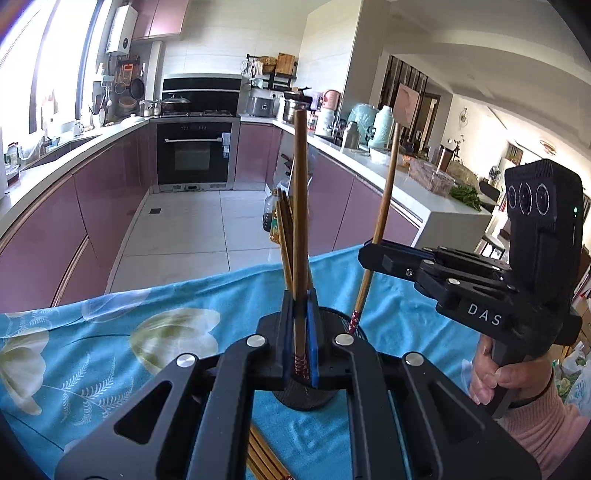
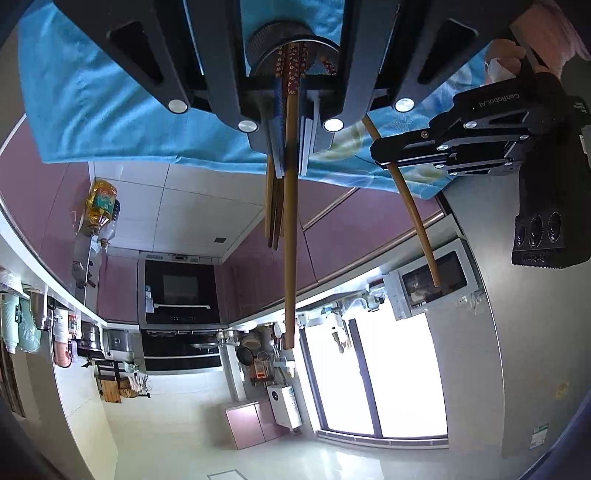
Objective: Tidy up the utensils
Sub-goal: 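Open the right gripper and withdraw from the mesh cup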
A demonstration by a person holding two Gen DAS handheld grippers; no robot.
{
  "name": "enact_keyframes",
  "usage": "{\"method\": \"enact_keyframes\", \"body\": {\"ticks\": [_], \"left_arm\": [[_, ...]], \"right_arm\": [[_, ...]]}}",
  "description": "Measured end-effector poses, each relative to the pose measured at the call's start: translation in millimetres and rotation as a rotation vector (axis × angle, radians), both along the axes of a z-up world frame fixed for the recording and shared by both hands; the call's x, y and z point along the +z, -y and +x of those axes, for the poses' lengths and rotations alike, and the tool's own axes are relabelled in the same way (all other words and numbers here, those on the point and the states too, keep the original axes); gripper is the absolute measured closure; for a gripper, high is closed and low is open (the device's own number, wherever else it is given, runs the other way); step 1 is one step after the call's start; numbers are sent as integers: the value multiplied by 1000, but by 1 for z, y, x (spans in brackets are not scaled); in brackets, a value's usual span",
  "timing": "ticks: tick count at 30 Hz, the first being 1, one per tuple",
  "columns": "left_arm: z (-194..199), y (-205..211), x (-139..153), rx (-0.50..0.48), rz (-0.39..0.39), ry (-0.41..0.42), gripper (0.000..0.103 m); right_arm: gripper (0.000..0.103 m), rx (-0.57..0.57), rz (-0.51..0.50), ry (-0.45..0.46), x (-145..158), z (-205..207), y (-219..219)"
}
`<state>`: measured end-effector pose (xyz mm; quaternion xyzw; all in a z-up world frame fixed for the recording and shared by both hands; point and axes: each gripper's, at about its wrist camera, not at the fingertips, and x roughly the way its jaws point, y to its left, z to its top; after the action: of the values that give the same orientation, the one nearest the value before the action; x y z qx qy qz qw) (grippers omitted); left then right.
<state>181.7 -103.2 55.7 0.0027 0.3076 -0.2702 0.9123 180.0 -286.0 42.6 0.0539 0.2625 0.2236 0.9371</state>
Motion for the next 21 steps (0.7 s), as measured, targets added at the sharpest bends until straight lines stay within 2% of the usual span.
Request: {"method": "enact_keyframes", "body": {"ticks": [5, 8, 14, 21], "left_arm": [[12, 8, -23, -26, 67, -60, 95], [19, 13, -35, -24, 82, -87, 95], [35, 11, -46, -2, 78, -111, 95], [36, 8, -49, 19, 68, -108, 88]], "right_arm": [[97, 15, -44, -100, -20, 13, -6], [97, 13, -54, -136, -29, 17, -7], [96, -14, -42, -158, -33, 23, -6], [95, -22, -15, -150, -32, 18, -3]]}}
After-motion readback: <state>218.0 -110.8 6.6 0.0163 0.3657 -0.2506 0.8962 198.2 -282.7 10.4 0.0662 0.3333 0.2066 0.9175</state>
